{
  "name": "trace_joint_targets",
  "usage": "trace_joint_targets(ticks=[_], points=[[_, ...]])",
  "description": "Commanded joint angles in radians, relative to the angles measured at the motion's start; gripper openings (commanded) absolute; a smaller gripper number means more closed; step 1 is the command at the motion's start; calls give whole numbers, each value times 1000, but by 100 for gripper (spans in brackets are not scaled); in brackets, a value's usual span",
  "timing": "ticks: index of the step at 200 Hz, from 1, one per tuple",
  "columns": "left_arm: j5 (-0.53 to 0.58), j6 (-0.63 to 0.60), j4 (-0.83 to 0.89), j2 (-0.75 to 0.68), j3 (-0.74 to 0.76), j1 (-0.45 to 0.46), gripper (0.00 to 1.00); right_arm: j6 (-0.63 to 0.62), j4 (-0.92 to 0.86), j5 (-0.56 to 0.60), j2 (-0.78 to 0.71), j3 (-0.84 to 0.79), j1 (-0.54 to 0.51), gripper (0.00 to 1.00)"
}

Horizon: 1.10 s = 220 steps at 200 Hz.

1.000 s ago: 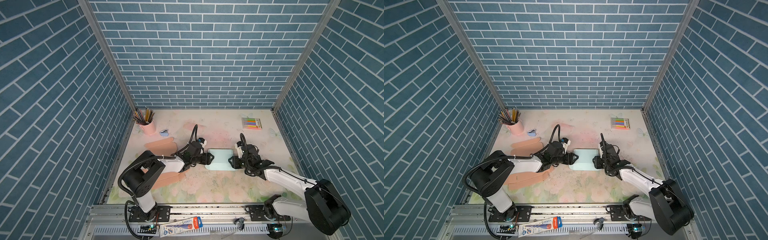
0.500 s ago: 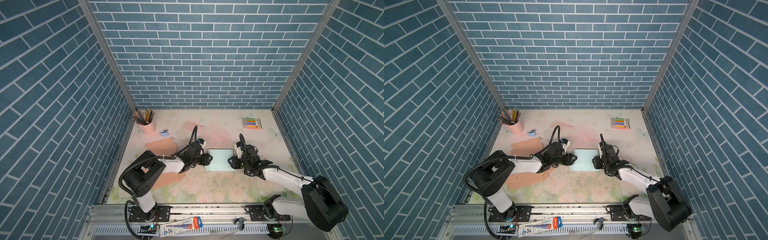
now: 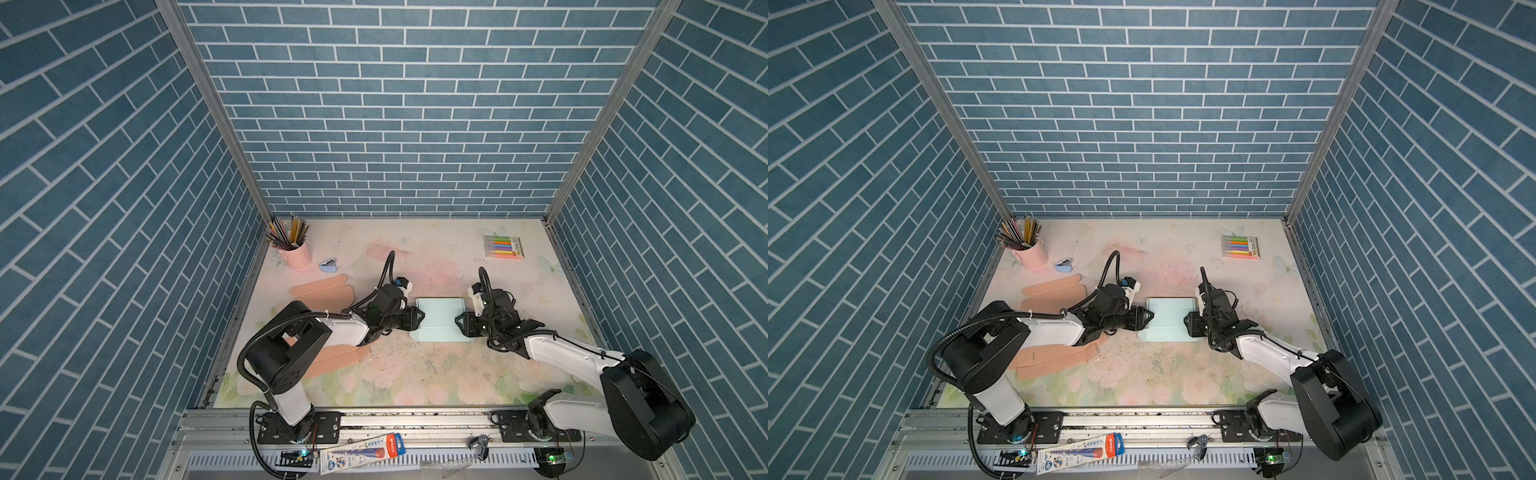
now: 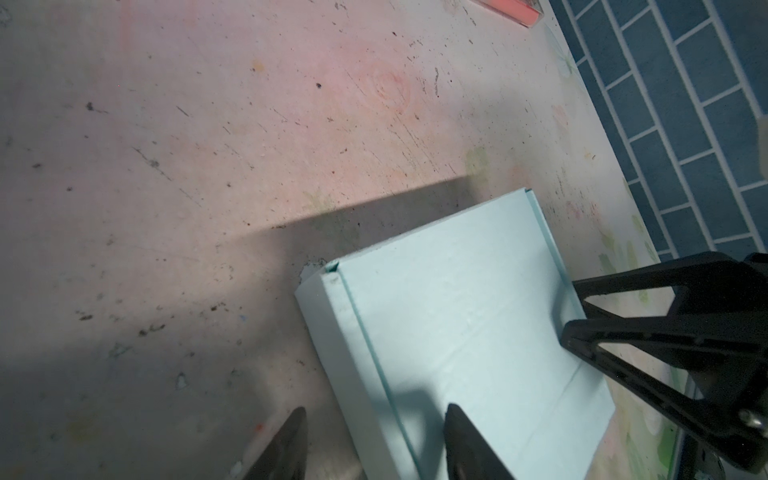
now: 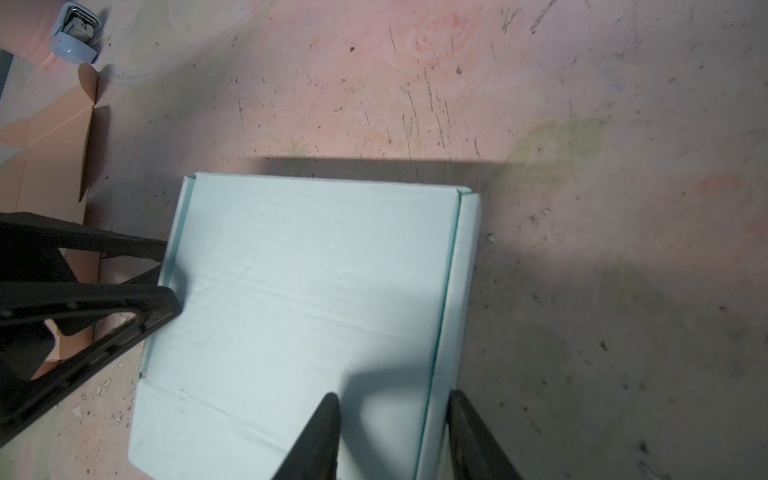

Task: Fold the paper box

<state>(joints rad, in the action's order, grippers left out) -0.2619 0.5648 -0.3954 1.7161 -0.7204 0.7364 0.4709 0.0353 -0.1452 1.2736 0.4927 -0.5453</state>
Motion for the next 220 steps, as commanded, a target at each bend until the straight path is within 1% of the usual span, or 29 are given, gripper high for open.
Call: trace_joint_targets(ticks=[1, 43, 67, 87, 128, 135, 173, 194, 220], points=[[18, -6, -1, 9, 25, 2, 53, -5, -36, -19, 30, 3, 3, 43], [24, -2, -2, -13, 62, 0, 52, 21, -2, -58, 35, 5, -8, 43], [16, 6, -10, -28, 92, -16, 51, 35, 28, -81, 47, 6, -28, 43], [30, 4, 0, -41, 104, -17, 50, 37, 22, -68, 69, 23, -54, 43], [38, 1, 7, -50, 104, -22, 50, 42, 5, -49, 46, 21, -54, 44], [37, 0, 10, -53, 99, -24, 50, 40, -6, -42, 35, 22, -54, 45], [60, -20, 46, -100, 81, -31, 51, 28, -73, 11, -25, 32, -52, 57], [78, -33, 74, -138, 78, -31, 56, 26, -107, 30, -51, 42, -51, 64], [93, -39, 102, -194, 95, -26, 61, 32, -134, 44, -92, 35, -51, 68]])
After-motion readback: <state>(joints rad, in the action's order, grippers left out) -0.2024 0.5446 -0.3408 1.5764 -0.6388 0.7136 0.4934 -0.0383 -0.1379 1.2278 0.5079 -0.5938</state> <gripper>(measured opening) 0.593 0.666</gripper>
